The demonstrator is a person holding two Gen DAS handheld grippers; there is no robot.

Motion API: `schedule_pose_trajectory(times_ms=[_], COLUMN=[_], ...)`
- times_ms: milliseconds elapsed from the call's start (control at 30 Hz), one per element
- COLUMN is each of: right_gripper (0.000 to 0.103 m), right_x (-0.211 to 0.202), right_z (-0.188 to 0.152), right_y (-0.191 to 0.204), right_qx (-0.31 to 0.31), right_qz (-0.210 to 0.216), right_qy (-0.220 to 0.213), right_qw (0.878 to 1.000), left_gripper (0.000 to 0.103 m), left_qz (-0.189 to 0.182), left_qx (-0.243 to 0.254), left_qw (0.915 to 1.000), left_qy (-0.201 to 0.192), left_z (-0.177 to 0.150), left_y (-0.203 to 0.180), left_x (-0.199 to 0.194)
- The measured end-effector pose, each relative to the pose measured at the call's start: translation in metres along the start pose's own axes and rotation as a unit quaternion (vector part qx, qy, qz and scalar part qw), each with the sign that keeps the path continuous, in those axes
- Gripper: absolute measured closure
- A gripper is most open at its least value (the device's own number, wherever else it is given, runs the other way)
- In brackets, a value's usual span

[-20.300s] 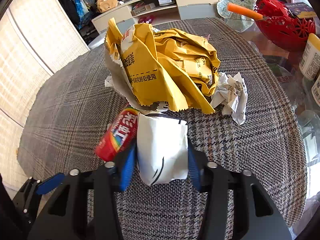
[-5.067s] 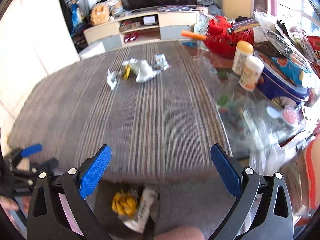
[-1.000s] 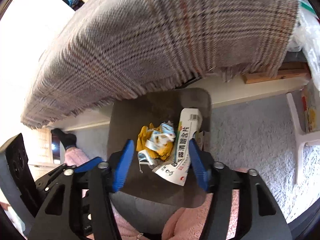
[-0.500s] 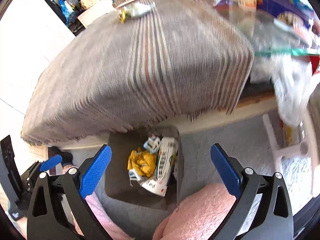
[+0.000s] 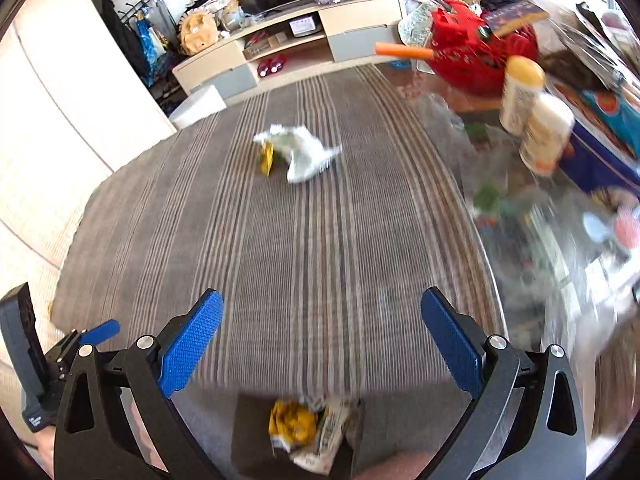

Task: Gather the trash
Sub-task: 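Raise both tools over the table and grasp the white wrapper with right tool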

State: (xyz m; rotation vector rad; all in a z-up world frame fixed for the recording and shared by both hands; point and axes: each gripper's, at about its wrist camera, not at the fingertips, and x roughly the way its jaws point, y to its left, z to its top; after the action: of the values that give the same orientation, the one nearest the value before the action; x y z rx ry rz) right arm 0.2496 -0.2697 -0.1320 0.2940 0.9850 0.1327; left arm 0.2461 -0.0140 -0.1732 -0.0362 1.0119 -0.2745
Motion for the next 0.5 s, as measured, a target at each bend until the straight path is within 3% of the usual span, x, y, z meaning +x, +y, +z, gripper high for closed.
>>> schedule_pose_trajectory(times_ms=[167, 300, 500], right_gripper=[0.005, 0.022, 0.032], right_x=[0.033, 0.065, 0.108], right_z=[0.043, 0.074, 0.108], right_y=[0.002, 0.000, 0.006], right_qx=[-0.004, -0.003, -0.016], right_qz=[-0.004, 0.006, 0.012], right_qy=[0.005, 0.016, 0.020], right_qw=[1.000, 1.000, 1.000], left_gripper=[0.008, 0.008, 0.008], left_qz=[0.015, 0.016, 0.019], left_qx=[0.006, 0.001, 0.008], left_qw=[0.9999, 0.9999, 0.9998], left_qy=[-0.005, -0.004, 0.003], left_z=[0.040, 0.066, 0.093], left_y=[0.003, 0.005, 0.003], left_x=[0.023, 0.042, 0.071])
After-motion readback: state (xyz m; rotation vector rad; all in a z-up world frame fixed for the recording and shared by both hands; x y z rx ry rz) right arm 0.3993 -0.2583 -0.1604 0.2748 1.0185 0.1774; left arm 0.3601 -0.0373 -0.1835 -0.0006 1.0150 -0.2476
